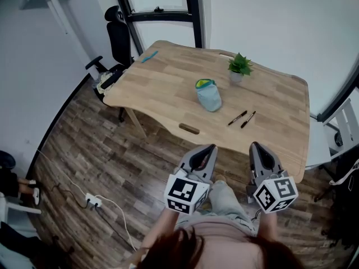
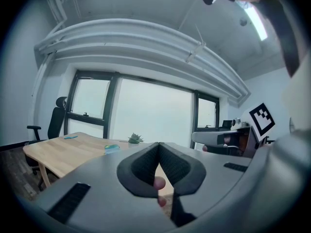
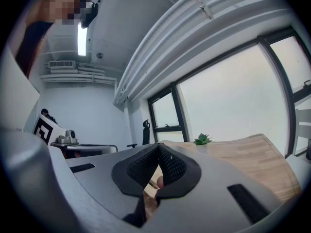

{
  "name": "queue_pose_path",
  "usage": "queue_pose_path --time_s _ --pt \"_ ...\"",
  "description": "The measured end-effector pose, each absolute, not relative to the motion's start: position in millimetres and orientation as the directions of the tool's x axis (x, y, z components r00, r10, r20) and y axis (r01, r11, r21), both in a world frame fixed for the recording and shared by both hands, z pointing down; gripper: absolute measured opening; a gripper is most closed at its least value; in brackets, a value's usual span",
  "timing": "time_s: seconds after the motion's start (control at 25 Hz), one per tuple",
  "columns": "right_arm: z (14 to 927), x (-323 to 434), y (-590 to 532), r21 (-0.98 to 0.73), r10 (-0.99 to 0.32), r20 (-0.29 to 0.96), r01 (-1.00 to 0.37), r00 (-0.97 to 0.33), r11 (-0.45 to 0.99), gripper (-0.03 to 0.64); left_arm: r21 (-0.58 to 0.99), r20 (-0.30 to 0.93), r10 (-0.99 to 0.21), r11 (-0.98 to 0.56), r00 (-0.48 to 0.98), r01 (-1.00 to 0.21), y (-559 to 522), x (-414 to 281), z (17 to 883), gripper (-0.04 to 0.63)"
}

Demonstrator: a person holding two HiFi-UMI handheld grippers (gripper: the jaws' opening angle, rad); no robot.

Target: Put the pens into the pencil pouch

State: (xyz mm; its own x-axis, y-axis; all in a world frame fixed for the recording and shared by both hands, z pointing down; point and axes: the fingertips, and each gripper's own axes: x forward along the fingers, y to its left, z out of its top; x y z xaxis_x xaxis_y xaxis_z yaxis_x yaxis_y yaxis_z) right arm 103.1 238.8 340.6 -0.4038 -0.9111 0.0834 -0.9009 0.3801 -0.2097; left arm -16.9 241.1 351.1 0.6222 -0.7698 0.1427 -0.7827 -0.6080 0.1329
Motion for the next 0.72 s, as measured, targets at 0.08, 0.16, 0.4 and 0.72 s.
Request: queue_pose_path --time_s 0.08,0.16,0.4,0.72 --pt "341.3 102.9 230.8 -0.202 -0.911 0.082 -0.902 -0.404 0.382 0.0 0.135 0.143 -0.77 -0.608 0.622 -0.783 232.7 -16.5 352.9 0.002" --pt "342.0 105.3 221.5 -0.197 -0.911 0.078 -0.902 -0.406 0.385 0.0 0.138 0.147 -0.769 -0.607 0.622 -0.783 222.8 -14.5 355.1 0.002" --pt "343.8 110.2 186.3 -0.209 -0.909 0.072 -0.897 -0.41 0.389 0.0 0.138 0.154 -0.769 -0.605 0.621 -0.784 187.6 -11.8 357.5 0.002" --pt "351.4 125.8 125.5 -0.206 -0.916 0.105 -0.909 -0.388 0.362 0.0 0.136 0.164 -0.777 -0.592 0.607 -0.794 127.9 -6.3 361.2 0.002"
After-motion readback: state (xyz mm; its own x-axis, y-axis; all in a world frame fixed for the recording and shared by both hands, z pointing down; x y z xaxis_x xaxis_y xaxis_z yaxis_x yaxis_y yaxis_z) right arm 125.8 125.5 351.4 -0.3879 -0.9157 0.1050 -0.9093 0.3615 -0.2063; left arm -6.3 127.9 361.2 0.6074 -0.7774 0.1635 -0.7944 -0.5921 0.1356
